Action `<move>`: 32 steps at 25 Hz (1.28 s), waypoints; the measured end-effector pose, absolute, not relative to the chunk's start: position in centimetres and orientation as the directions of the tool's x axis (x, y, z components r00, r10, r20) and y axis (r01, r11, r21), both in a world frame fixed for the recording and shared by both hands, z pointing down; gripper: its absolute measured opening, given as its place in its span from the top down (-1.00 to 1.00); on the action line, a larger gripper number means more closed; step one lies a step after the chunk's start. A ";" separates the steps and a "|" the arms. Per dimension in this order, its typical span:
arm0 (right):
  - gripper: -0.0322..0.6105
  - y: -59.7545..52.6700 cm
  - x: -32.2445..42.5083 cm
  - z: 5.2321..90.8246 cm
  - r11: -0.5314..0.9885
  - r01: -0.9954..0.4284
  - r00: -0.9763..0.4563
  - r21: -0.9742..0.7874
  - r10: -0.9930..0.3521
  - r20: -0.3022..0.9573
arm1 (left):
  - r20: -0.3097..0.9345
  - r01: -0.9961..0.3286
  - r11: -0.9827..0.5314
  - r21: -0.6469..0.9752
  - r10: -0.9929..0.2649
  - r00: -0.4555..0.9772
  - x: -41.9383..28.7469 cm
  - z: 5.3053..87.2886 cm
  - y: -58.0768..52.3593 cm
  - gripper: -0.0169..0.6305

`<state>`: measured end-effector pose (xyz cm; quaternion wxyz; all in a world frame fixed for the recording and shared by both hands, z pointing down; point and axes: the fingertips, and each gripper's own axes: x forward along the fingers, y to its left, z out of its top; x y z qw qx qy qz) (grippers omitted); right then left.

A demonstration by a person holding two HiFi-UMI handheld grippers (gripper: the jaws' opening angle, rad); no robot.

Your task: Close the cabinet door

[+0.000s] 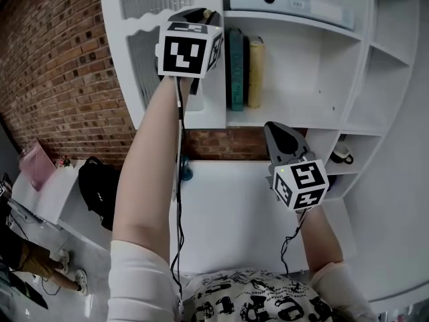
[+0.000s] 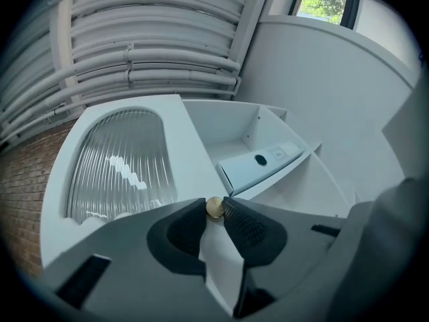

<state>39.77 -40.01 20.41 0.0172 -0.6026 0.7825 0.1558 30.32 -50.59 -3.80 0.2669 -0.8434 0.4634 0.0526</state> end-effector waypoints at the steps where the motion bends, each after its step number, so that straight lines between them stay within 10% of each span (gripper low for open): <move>1: 0.86 -39.8 39.9 20.4 0.223 -0.949 -0.270 0.221 -0.938 -0.216 | -0.337 -0.812 -0.424 -0.400 -0.757 0.561 30.3 -3.7 -50.7 0.66; 32: 0.85 -38.7 36.4 24.0 0.241 -0.946 -0.278 0.215 -0.946 -0.165 | -0.373 -0.755 -0.523 -0.396 -0.659 0.653 28.2 1.6 -46.4 0.90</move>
